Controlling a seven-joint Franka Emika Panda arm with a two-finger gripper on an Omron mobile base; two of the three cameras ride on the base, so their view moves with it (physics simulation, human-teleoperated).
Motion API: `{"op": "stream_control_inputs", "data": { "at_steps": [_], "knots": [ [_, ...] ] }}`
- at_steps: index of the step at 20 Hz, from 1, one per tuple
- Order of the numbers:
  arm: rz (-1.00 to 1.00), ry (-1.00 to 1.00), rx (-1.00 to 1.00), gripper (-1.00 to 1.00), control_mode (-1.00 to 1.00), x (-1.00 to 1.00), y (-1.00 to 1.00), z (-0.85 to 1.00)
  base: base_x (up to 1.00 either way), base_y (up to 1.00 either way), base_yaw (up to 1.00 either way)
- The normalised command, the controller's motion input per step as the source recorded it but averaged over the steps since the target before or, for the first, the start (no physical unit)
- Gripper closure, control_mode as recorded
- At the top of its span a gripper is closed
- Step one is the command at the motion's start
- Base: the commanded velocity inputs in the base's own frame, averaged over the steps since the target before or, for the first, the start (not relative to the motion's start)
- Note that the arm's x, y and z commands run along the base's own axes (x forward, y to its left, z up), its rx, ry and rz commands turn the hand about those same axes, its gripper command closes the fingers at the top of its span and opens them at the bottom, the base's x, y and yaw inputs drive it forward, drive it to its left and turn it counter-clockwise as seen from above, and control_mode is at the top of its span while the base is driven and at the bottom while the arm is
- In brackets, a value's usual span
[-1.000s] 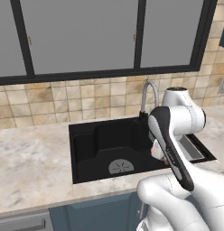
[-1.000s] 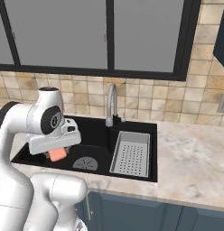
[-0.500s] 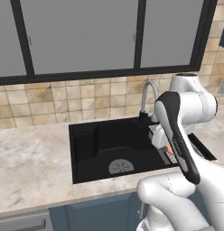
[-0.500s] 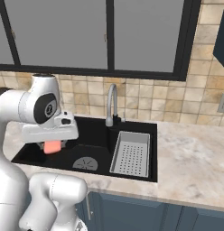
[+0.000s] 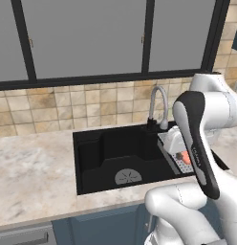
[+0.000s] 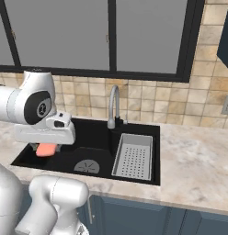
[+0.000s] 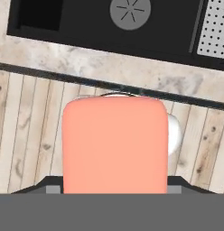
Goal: Pick up the bar soap and soap dispenser from the sink, and place them back in the cabinet, and close the cabinet doors.
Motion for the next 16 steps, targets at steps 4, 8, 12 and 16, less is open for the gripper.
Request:
{"op": "stream_control_inputs", "data": {
  "at_steps": [4, 8, 12, 16],
  "knots": [
    [-0.12, -0.01, 0.0, 1.0, -1.0, -0.35, -0.04, 0.13, 0.0, 0.0, 0.0],
    [-0.08, -0.03, 0.0, 1.0, -1.0, -0.35, -0.06, 0.11, 0.0, 0.0, 0.0],
    [0.0, 0.0, 0.0, 1.0, 1.0, 0.0, 0.0, 0.0, -0.58, -0.13, -0.06],
    [0.0, 0.0, 0.0, 1.0, 1.0, 0.0, 0.0, 0.0, -0.7, -0.19, -0.05]
  ]
}}
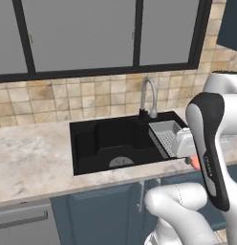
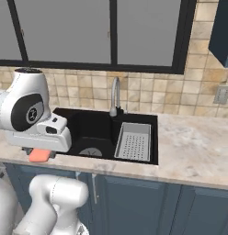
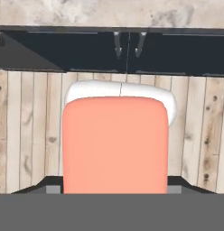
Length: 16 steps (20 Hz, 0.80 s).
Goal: Pick up the bar soap and soap dispenser from the sink, and place them back in the cabinet, and close the cabinet doors.
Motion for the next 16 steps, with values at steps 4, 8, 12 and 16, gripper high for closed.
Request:
{"op": "stream_control_inputs", "data": {
  "at_steps": [4, 8, 12, 16],
  "knots": [
    [0.0, 0.0, 0.0, 1.0, 1.0, 0.0, 0.0, 0.0, -0.71, -0.26, -0.04],
    [0.0, 0.0, 0.0, 1.0, 1.0, 0.0, 0.0, 0.0, -0.52, -0.41, -0.02],
    [0.0, 0.0, 0.0, 1.0, 1.0, 0.0, 0.0, 0.0, -0.36, -0.67, 0.0],
    [0.0, 0.0, 0.0, 1.0, 1.0, 0.0, 0.0, 0.0, -0.32, -0.8, 0.0]
  ]
}}
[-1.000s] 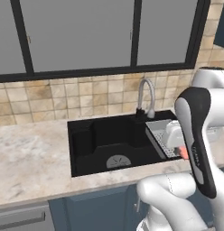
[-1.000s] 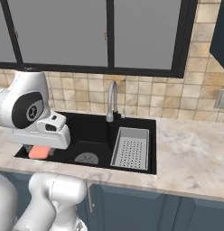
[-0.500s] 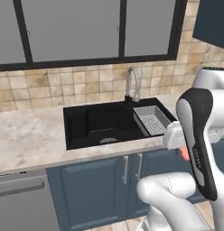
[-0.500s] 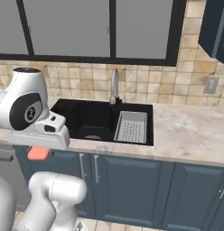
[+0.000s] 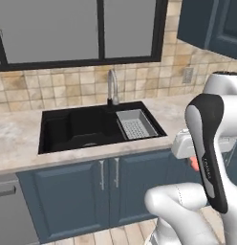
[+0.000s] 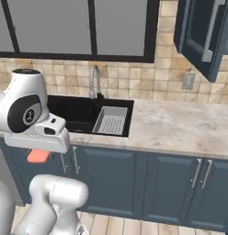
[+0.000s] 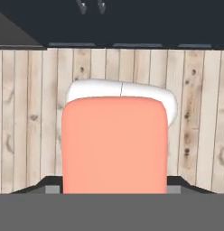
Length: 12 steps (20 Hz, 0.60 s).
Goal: Pick up the bar soap and soap dispenser from the sink, and place them back in the cabinet, and close the cabinet doors.
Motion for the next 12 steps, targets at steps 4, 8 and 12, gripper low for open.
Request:
{"op": "stream_control_inputs", "data": {
  "at_steps": [4, 8, 12],
  "knots": [
    [0.0, 0.0, 0.0, 1.0, 1.0, 0.0, 0.0, 0.0, -0.18, -0.86, 0.0],
    [0.0, 0.0, 0.0, 1.0, 1.0, 0.0, 0.0, 0.0, -0.06, -0.77, 0.0],
    [0.0, 0.0, 0.0, 1.0, 1.0, 0.0, 0.0, 0.0, 0.0, -0.71, 0.0]
  ]
}}
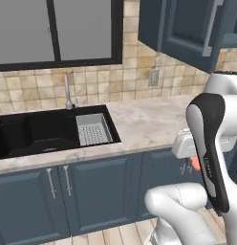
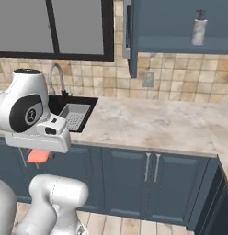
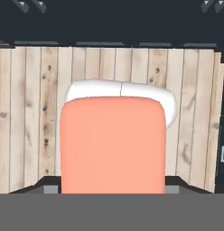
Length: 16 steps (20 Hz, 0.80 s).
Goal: Pick up the bar soap and soap dispenser from the sink, and place them back in the cabinet, and close the cabinet doors.
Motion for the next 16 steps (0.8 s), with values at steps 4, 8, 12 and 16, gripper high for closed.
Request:
{"op": "stream_control_inputs", "data": {
  "at_steps": [4, 8, 12, 16],
  "knots": [
    [0.0, 0.0, 0.0, 1.0, 1.0, 0.0, 0.0, 0.0, 0.0, -0.61, 0.0],
    [0.0, 0.0, 0.0, 1.0, 1.0, 0.0, 0.0, 0.0, 0.0, -0.53, 0.0],
    [0.0, 0.0, 0.0, 1.0, 1.0, 0.0, 0.0, 0.0, 0.0, -0.49, 0.0],
    [0.0, 0.0, 0.0, 1.0, 1.0, 0.0, 0.0, 0.0, 0.0, -0.49, 0.0]
  ]
}}
